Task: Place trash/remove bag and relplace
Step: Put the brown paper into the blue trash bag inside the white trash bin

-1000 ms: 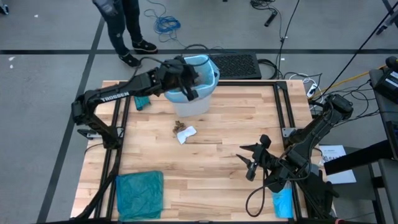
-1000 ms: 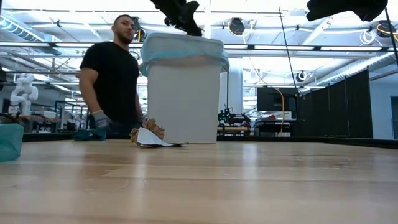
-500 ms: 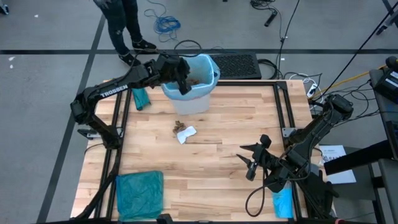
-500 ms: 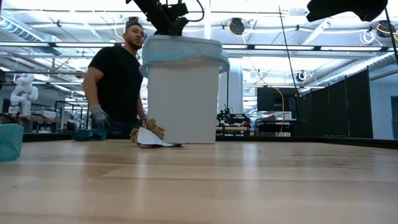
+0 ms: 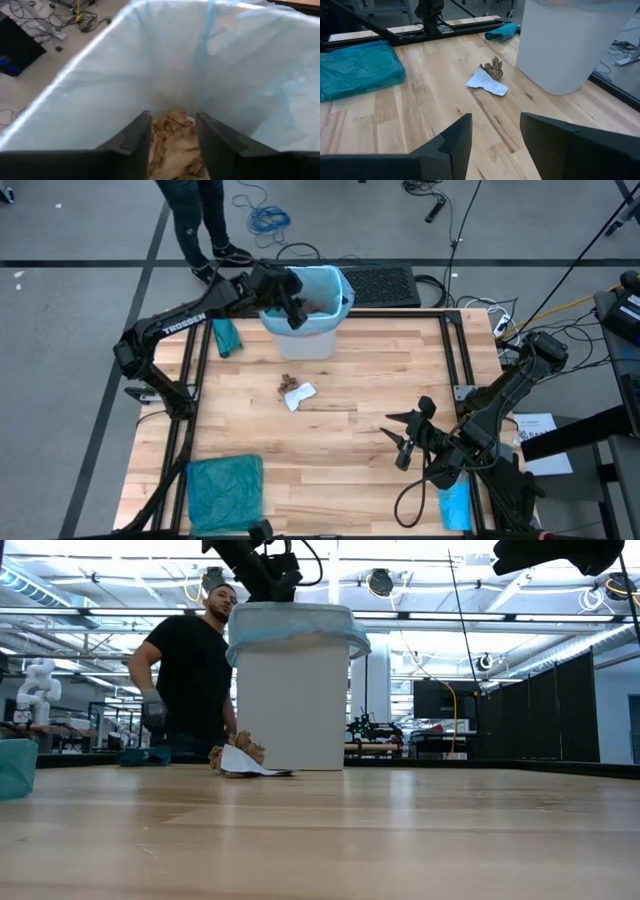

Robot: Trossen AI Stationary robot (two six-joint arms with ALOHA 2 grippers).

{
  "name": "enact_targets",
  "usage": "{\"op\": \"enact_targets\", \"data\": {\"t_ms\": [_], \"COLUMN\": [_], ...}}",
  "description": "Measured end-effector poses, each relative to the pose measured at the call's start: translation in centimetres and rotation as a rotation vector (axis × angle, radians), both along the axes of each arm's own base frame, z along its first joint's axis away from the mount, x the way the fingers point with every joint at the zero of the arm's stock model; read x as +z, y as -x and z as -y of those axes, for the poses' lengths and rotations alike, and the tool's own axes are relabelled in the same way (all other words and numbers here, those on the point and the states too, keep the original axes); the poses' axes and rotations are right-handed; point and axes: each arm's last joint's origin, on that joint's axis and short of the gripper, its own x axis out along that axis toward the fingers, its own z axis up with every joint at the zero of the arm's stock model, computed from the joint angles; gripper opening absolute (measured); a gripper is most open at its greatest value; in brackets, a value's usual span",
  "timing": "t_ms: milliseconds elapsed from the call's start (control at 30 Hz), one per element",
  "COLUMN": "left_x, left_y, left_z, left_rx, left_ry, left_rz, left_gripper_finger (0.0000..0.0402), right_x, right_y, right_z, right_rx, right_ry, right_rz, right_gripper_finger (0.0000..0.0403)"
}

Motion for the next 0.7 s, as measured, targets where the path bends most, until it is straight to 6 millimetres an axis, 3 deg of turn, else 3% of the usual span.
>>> {"op": "enact_targets", "data": {"t_ms": [200, 367, 567, 700], "left_x": [0.3, 2.2, 4.9, 5.4], "left_y": [-0.1, 0.6, 1.6, 1.5], "left_z": [0.7, 2.2, 4.6, 7.0], "left_rx": [-0.015, -0.05, -0.097, -0.182], "left_ry": [0.001, -0.057, -0.148, -0.11], "left_rz": [0.012, 0.069, 0.162, 0.185], "left_gripper_finger": [0.0179, 0.0179, 0.0179, 0.018], "right_x": [0.0, 0.0, 0.0, 0.0], "right_y": [0.0, 0.0, 0.0, 0.0], "right_z": [0.0, 0.0, 0.0, 0.0], "right_rx": [0.0, 0.0, -0.001, -0.001], "right_ry": [-0.002, -0.002, -0.001, -0.001], "right_rz": [0.002, 0.002, 0.001, 0.001], "right_gripper_finger": [0.016, 0.016, 0.016, 0.016]}}
